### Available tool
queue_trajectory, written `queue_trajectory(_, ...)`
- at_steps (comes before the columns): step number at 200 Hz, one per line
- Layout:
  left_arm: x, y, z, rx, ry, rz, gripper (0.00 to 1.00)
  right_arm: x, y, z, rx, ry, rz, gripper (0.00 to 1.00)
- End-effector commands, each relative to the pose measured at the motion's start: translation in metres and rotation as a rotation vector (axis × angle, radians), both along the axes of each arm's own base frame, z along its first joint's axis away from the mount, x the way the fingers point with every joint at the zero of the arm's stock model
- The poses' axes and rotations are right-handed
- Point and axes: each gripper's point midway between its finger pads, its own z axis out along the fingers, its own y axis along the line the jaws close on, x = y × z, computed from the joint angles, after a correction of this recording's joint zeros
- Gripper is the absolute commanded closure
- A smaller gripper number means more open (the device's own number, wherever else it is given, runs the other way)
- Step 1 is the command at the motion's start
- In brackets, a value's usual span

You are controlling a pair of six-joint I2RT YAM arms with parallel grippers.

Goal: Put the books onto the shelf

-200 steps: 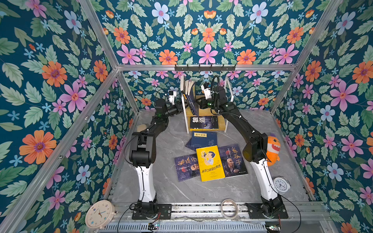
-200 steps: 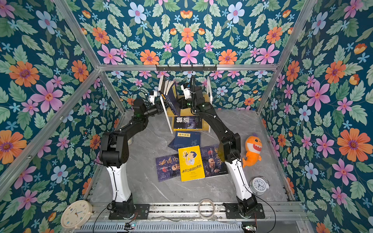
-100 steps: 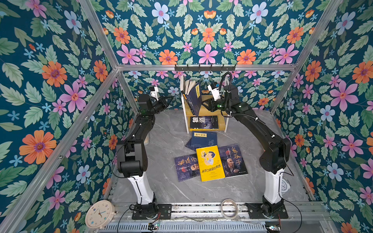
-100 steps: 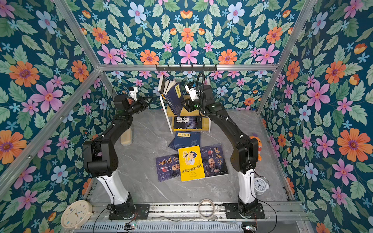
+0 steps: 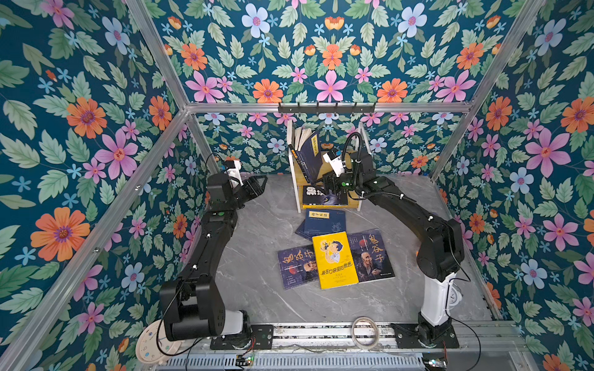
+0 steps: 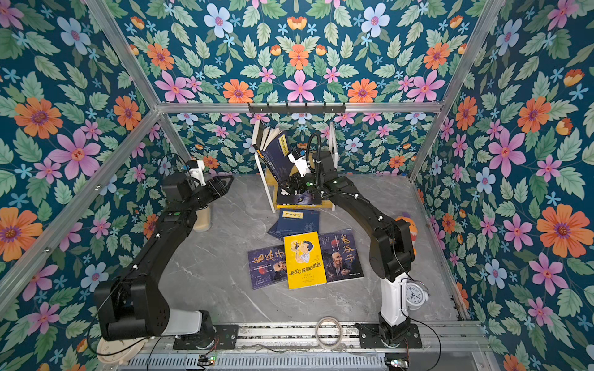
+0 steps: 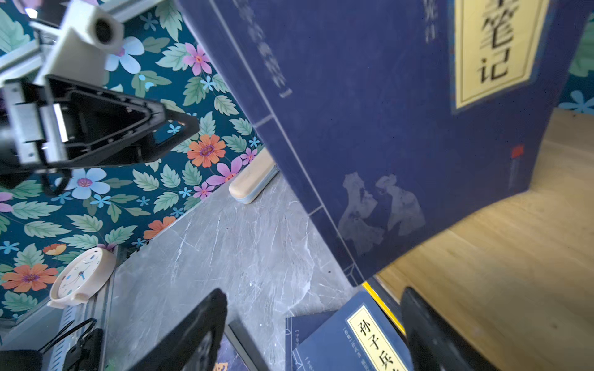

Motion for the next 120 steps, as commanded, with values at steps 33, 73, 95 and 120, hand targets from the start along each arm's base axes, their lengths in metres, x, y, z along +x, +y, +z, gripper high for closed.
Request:
queue_trajectory(33,-0.024,0.023,-0.031,0.098,-0.022,0.016,0.17,0.018,0.006,-0.018,-0.001,-0.014,0.014,0.19)
queue_trajectory(73,-0.021,0.026,-0.028,0.115,-0.038,0.012,0.14,0.025,0.005,-0.034,-0.013,0.011,0.007,0.23)
queue_trajectory(95,-0.022,0.028,-0.028,0.11,-0.041,0.017,0.13,0.029,0.003,-0.04,-0.02,0.018,-0.003,0.24)
queue_trajectory(120,-0.022,0.032,-0.029,0.114,-0.042,0.027,0.12,0.034,0.004,-0.044,-0.022,0.026,-0.013,0.25)
